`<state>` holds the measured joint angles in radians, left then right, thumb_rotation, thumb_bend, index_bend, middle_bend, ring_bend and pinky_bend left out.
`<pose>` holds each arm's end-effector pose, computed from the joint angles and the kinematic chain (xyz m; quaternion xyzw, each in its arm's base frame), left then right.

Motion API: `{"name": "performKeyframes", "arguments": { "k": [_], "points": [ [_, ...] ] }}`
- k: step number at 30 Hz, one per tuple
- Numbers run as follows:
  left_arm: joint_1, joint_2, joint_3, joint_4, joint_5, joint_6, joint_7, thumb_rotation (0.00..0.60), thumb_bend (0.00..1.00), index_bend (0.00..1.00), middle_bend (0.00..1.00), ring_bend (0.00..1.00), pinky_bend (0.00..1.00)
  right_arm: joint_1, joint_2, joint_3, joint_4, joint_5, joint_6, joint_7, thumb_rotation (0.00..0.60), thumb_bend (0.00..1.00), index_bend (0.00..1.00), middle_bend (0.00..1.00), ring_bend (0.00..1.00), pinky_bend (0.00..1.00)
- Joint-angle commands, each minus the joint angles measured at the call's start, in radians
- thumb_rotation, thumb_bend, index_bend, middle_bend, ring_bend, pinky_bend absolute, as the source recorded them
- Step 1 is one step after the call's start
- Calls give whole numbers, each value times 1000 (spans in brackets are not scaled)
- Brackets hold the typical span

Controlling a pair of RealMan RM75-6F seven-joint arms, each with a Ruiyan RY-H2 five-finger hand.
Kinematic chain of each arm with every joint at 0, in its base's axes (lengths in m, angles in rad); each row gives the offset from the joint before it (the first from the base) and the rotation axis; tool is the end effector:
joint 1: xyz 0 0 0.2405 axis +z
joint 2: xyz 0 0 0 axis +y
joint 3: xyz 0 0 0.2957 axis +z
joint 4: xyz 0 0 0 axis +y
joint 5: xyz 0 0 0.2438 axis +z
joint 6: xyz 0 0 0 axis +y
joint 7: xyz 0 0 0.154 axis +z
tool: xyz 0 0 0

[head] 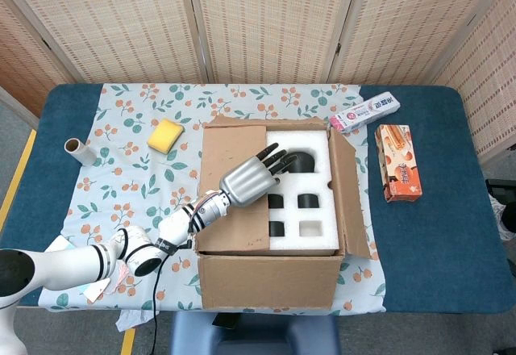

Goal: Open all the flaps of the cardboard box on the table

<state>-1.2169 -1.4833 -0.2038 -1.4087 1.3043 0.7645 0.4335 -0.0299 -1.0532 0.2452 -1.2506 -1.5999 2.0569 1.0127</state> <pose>0.0191 0.4409 -0.0428 -0.8662 -0.0500 -0.3791 0.3217 -0.3682 -0.1610 0.3019 0.4440 -0.2618 0.7459 0.4219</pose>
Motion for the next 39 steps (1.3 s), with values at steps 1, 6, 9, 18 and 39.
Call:
{"name": "performKeyframes", "arguments": {
  "k": [1,6,9,18,39],
  "points": [
    [14,22,-4,-44,-18,35,53,600,1000,615,0,0,0,1,1,-3,-3,-5,-1,-4,318,292,522,0,0,0],
    [36,64,-12,-120,-42,90,129,600,1000,608,0,0,0,6,2,-9,-9,-17,-7,-24,319,291,523,0,0,0],
    [50,88,-17,-162,-54,131,186,600,1000,589,0,0,0,10,2,-14,-14,-26,-10,-37,318,291,523,0,0,0],
    [102,156,-23,-287,-105,251,356,600,1000,576,0,0,0,26,3,-36,-37,-69,-19,-89,320,292,523,0,0,0],
    [213,279,-7,-371,-147,399,466,600,1000,471,0,0,0,60,11,-70,-75,-104,-64,-164,319,291,495,0,0,0]
  ]
}}
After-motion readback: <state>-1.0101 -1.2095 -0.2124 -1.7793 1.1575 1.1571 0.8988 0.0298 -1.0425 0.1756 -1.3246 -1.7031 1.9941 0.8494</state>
